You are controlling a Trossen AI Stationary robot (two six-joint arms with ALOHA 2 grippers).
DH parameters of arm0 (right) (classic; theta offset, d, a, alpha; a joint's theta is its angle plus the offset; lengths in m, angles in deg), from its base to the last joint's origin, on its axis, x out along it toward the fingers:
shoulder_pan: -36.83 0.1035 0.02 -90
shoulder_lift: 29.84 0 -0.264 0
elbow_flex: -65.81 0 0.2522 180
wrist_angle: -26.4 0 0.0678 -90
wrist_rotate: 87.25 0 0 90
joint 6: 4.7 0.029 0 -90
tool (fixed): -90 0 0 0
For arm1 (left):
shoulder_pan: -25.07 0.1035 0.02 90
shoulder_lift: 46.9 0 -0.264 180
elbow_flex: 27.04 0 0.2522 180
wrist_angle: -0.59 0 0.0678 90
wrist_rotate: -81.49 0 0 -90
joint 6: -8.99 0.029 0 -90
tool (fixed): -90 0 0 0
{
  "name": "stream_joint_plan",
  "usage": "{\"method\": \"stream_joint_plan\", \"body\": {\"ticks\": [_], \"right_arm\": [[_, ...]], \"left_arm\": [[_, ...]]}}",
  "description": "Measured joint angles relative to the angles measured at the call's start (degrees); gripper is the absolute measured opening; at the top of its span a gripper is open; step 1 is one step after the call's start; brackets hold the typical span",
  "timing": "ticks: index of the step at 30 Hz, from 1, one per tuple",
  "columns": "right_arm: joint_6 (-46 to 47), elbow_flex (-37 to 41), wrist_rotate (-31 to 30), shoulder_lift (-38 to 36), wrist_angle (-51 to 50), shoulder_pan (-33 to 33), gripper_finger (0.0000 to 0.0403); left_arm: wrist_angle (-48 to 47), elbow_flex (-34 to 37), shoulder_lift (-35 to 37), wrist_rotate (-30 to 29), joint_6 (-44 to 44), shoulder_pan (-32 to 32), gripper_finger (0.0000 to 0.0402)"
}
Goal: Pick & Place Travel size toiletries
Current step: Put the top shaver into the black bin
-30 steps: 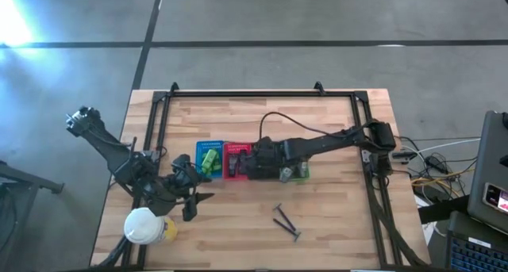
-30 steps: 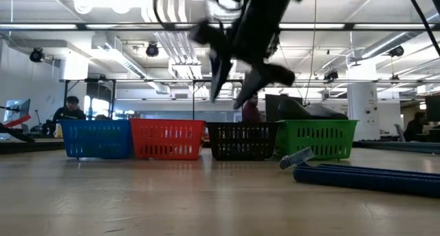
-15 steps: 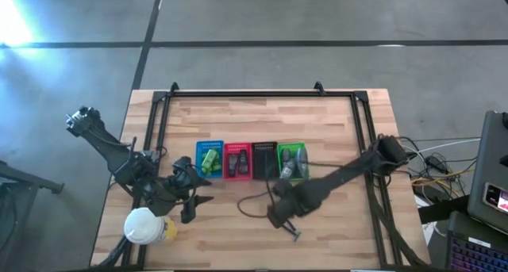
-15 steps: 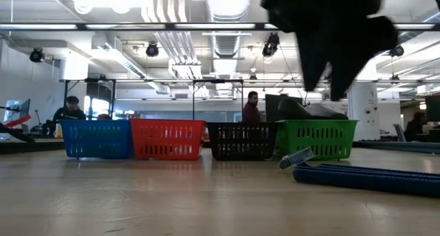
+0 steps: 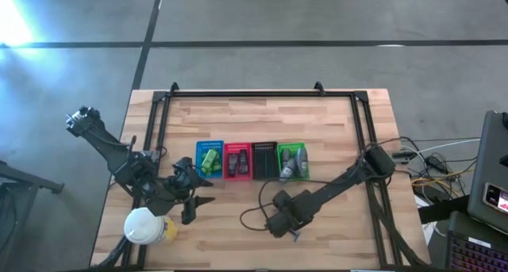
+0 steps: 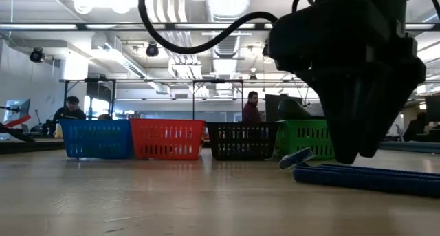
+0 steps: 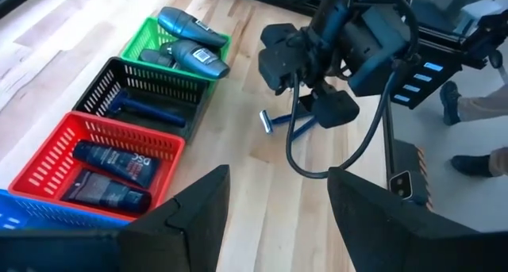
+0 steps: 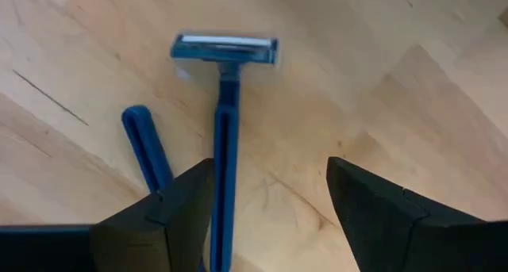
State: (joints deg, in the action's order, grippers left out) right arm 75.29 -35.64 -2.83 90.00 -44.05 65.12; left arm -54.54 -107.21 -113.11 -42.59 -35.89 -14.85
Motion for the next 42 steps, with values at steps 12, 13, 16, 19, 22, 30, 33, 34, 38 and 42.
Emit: {"method": "stream_joint_plan", "body": {"ticks": [12, 13, 16, 19, 22, 30, 33, 34, 38, 42], "right_arm": [[-2.73, 0.27, -0.63, 1.21, 4.22, -0.69, 0.0187], [-2.31, 0.21, -0.92, 1.28, 4.4, -0.69, 0.0183], [-2.15, 0.21, -1.33, 1.3, 4.42, -0.76, 0.0171], [-1.45, 0.09, -1.79, 1.3, 3.68, -0.8, 0.0168], [-1.3, -0.48, -2.34, 1.3, 0.23, -0.8, 0.0174], [-1.06, -1.49, -2.08, 1.15, -3.24, -0.8, 0.021], [-1.31, -3.35, -2.29, 0.78, -3.12, -0.8, 0.022], [-1.81, -4.04, -2.32, 0.73, -3.1, -0.8, 0.0223], [-3.98, -4.78, -2.33, 0.82, -2.56, -0.8, 0.0234], [-9.0, -4.23, -1.34, 1.61, -2.54, -0.8, 0.024]], "left_arm": [[0.35, 0.01, 0.0, -0.04, 0.0, 0.04, 0.0218], [0.33, 0.01, 0.0, -0.04, 0.0, 0.04, 0.0218], [0.34, 0.0, 0.0, -0.04, 0.02, 0.04, 0.0218], [0.33, 0.0, 0.0, -0.04, 0.02, 0.04, 0.0218], [0.33, 0.02, 0.0, -0.04, 0.03, 0.04, 0.0218], [0.27, 0.0, 0.0, -0.04, 0.5, 0.04, 0.0218], [0.22, 0.02, 0.0, -0.04, 0.5, 0.04, 0.0218], [0.23, 0.02, 0.0, -0.04, 0.52, 0.04, 0.0218], [0.22, 0.05, 0.0, -0.04, 0.54, 0.04, 0.0218], [0.22, 0.07, 0.0, -0.04, 0.59, 0.04, 0.0218]]}}
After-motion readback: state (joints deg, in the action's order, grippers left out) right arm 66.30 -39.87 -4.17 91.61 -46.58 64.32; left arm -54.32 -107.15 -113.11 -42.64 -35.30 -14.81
